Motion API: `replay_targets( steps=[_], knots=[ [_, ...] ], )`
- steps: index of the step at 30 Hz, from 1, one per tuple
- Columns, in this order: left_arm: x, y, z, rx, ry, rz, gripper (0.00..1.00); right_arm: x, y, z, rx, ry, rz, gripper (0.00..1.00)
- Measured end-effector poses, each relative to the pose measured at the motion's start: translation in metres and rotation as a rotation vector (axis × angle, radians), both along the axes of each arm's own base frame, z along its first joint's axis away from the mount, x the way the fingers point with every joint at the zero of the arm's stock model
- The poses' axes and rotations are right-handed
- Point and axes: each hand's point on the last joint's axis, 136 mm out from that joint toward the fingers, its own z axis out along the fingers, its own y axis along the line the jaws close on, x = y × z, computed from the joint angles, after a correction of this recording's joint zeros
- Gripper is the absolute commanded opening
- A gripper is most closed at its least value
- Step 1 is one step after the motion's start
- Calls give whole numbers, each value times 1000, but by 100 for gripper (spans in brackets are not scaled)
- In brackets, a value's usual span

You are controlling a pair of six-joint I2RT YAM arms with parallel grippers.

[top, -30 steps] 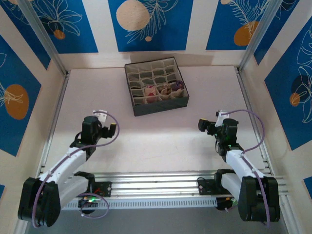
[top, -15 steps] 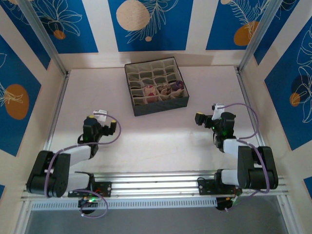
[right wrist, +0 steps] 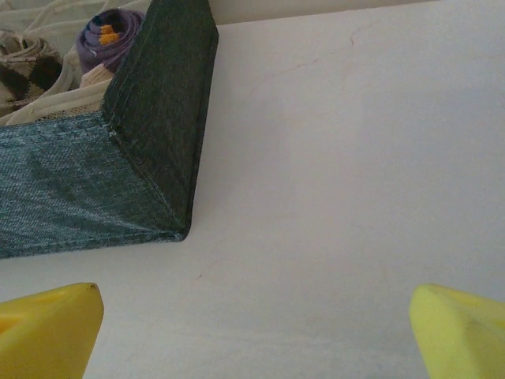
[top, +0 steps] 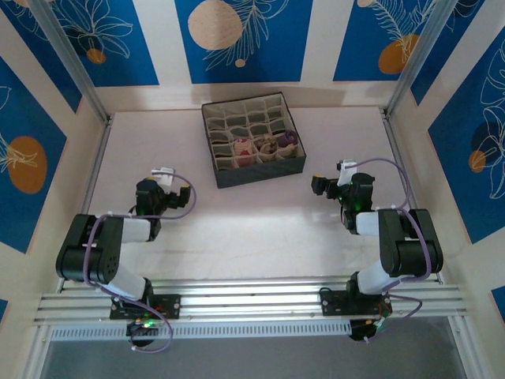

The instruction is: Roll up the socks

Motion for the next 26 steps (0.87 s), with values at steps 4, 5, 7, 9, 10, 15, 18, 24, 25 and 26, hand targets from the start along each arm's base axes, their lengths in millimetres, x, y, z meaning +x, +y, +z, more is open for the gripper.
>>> replay_targets(
  steps=[4,5,7,9,10,15,18,24,25,26],
  knots=[
    [3,3,2,-14,-33,20,100,0,-1,-1,-1,2,-4,99],
    [3,3,2,-15,-35,21,100,0,-1,-1,-1,3,-4,99],
    [3,3,3,-18,-41,23,100,0,-1,-1,-1,2,-4,99],
    [5,3,6,-20,-56,24,100,0,-1,-1,-1,3,-4,99],
    [5,4,7,-20,-60,27,100,0,-1,-1,-1,3,-4,99],
    [6,4,10,-22,-73,31,100,0,-1,-1,-2,3,-4,99],
    [6,4,10,-21,-73,31,100,0,-1,-1,-2,3,-4,99],
    [6,4,10,-22,-73,31,100,0,1,-1,-9,3,-9,99],
    [6,4,10,-22,-73,31,100,0,1,-1,-9,3,-9,99],
    [6,4,10,-22,-73,31,100,0,1,-1,-9,3,-9,99]
  ],
)
